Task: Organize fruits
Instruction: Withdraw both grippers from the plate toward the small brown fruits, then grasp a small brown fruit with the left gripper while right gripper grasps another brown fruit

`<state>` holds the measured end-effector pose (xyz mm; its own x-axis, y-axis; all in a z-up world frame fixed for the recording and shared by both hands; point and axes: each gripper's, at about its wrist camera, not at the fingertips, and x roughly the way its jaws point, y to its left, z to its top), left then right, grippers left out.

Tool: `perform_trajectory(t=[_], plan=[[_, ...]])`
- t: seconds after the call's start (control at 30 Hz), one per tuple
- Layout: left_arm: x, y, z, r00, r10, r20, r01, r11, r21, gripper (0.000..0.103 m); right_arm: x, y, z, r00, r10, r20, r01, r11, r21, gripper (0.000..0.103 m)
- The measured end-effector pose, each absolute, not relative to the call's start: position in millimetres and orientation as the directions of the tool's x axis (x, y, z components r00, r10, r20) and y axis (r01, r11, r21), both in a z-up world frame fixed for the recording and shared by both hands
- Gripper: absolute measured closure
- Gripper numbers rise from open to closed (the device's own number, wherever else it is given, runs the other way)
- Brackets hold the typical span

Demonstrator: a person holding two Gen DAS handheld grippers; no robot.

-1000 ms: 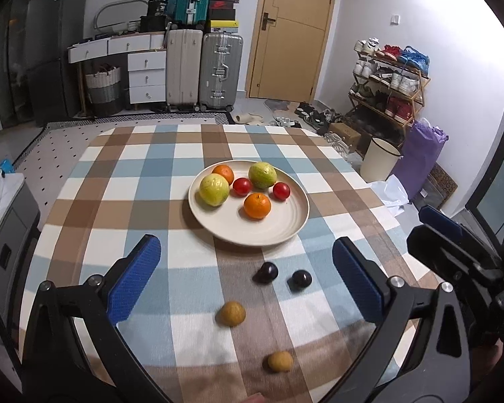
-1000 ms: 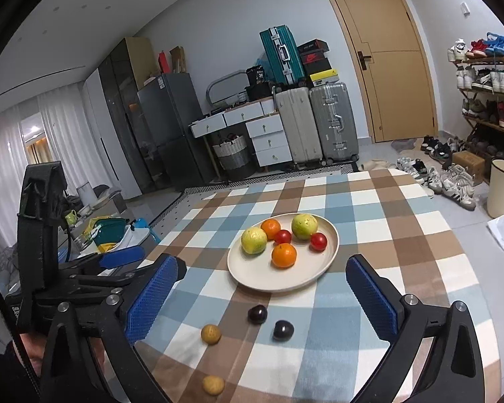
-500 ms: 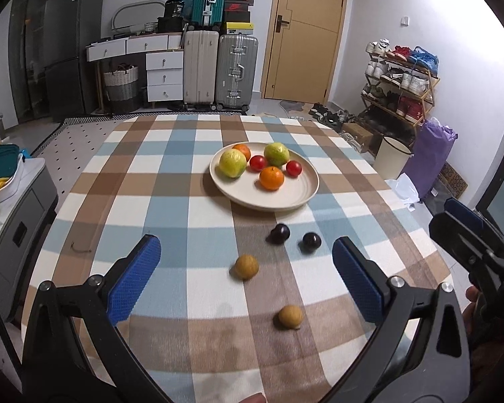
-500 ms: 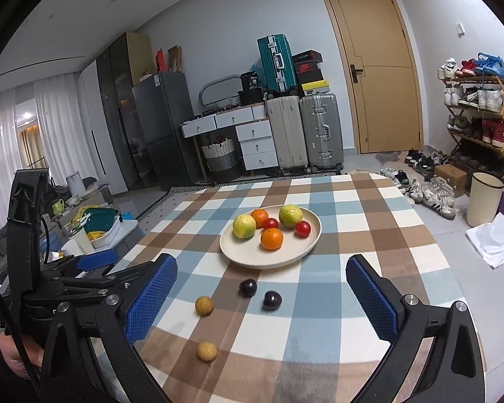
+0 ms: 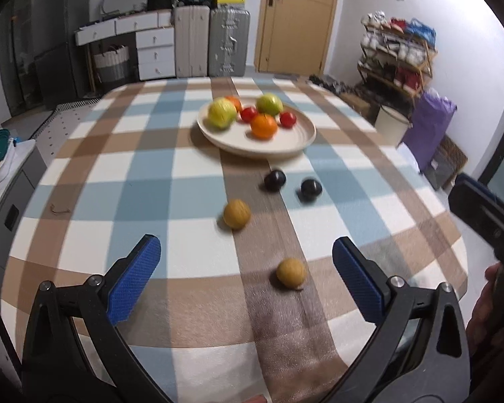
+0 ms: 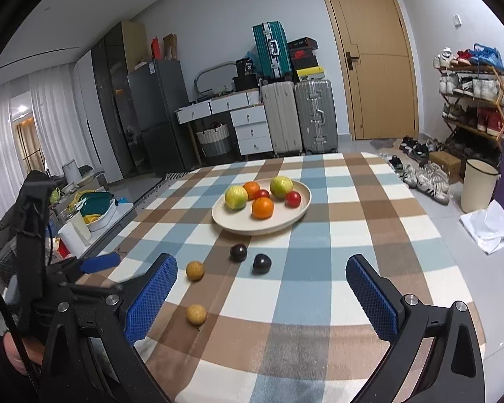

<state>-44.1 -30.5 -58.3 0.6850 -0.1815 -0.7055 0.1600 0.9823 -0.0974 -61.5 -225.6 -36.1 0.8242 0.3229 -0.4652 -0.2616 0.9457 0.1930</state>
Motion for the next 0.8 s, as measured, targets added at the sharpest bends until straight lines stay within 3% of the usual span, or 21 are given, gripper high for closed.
perform_trajectory(t=[0.5,0.53,0.67,0.73,0.8], plan=[[-14.8,-50.7,-107.2,0.589,-0.198,-0.784,0.200,0.975,-0.096,0.005,-54.5,-232.7,-57.5,0.790,0.341,-0.510,-0.272,0.940,0.208,0.001],[-15.3,-52.0,-107.3,0.592,-0.206,-0.779,0.213,0.972,-0.095,0.012,-54.4,-233.5,-58.5,0.791,0.338,-0.511,-0.269,0.941,0.205,0.001],[-13.4,-57.9,-110.9,0.565,-0.267,-0.781,0.285,0.951,-0.119,0.062,-52.1,-237.5,-61.7,0.788,0.336,-0.517,-0.255,0.941,0.222,0.001],[-11.4,-58.5,-115.9,0.539,-0.293,-0.790,0.302,0.943,-0.143,0.076,-51.5,-238.1,-62.8,0.786,0.336,-0.520,-0.252,0.941,0.227,0.001],[-10.6,-56.5,-117.4,0.526,-0.335,-0.782,0.318,0.930,-0.184,0.080,-49.7,-237.7,-64.7,0.782,0.334,-0.527,-0.248,0.942,0.228,0.001]])
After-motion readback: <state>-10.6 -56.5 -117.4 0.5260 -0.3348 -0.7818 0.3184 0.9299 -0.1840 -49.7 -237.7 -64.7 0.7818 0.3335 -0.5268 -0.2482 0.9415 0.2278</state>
